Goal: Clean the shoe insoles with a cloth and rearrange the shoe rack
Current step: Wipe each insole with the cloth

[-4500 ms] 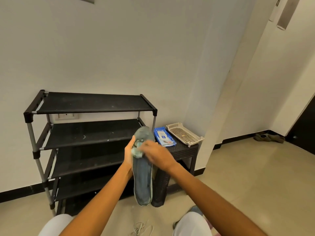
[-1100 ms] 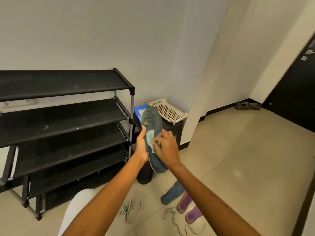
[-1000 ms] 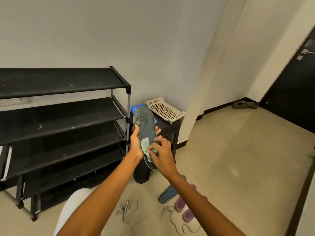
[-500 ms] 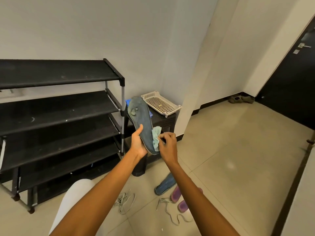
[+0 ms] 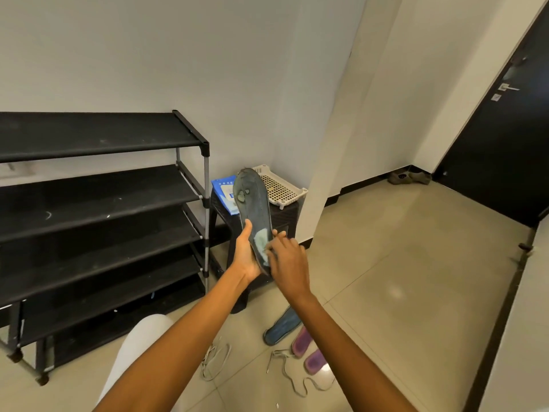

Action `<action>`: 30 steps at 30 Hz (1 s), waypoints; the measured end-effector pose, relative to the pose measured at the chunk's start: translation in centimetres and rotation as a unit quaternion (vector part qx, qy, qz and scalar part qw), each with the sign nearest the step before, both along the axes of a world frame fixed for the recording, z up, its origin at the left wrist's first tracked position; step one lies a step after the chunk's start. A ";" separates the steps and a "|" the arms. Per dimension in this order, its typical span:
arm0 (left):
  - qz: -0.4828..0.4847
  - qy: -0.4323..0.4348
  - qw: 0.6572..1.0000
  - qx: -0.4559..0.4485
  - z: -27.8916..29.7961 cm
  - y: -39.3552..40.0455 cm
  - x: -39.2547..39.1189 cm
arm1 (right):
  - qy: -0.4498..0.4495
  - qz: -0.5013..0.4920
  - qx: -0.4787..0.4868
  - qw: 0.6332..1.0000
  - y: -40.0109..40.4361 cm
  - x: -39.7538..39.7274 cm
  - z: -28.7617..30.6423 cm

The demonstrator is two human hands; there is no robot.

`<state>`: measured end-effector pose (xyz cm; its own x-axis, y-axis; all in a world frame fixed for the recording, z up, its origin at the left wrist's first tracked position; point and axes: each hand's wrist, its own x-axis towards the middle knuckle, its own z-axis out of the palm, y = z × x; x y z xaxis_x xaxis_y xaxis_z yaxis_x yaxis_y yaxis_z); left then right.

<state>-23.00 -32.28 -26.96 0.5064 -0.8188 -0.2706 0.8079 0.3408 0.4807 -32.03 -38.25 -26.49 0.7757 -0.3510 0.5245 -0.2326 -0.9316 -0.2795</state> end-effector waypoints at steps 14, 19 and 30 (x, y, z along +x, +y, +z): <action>-0.001 0.017 1.000 -0.007 1.0 -0.1 -0.4 | 0.014 -0.110 0.106 0.988 0.8 -1.4 -0.1; 0.014 0.018 1.000 0.004 -0.1 0.0 0.5 | -0.015 -0.030 0.146 0.989 3.1 -1.6 -0.6; -0.051 0.043 0.995 0.073 -4.1 -2.7 0.1 | -0.052 -0.041 0.341 0.938 0.8 -0.6 -4.3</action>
<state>-22.87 -34.97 -31.04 0.3931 -0.8135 -0.4285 0.8746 0.1870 0.4474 -32.63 -37.43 -30.77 0.6885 -0.6886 0.2277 -0.2345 -0.5085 -0.8285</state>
